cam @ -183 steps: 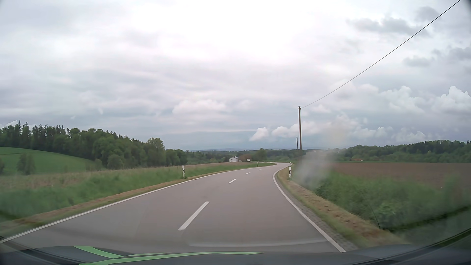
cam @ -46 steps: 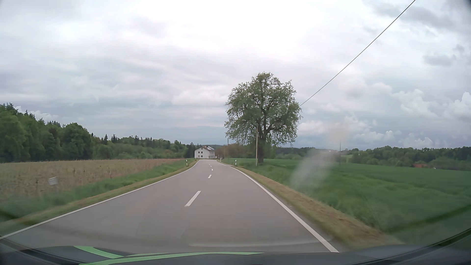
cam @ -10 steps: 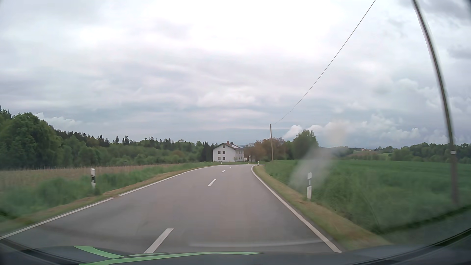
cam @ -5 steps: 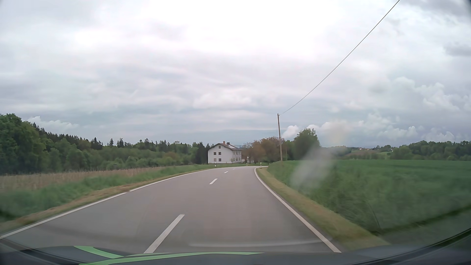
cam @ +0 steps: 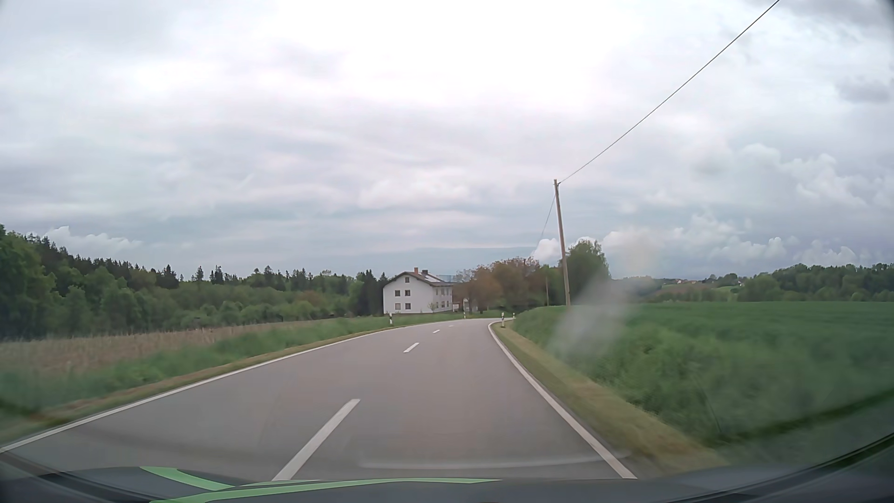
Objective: Follow the waypoints while adhering to traffic rules and regulations
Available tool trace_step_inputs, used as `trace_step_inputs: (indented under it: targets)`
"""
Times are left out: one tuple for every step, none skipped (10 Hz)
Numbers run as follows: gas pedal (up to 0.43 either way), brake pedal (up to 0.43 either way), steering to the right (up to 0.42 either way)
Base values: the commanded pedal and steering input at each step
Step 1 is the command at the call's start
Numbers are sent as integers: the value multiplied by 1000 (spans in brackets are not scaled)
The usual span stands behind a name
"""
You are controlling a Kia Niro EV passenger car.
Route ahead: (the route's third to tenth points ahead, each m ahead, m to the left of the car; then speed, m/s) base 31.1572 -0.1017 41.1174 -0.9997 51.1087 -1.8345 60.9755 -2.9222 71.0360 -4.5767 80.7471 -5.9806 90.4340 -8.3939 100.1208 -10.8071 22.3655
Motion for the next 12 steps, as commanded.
trace_step_inputs:
  targets:
    - [130, 0, 10]
    - [118, 0, 10]
    - [118, 0, 11]
    - [118, 0, 12]
    - [118, 0, 12]
    - [118, 0, 12]
    - [118, 0, 12]
    - [118, 0, 12]
    - [110, 0, 13]
    - [98, 0, 13]
    - [98, 0, 13]
    - [87, 0, 13]
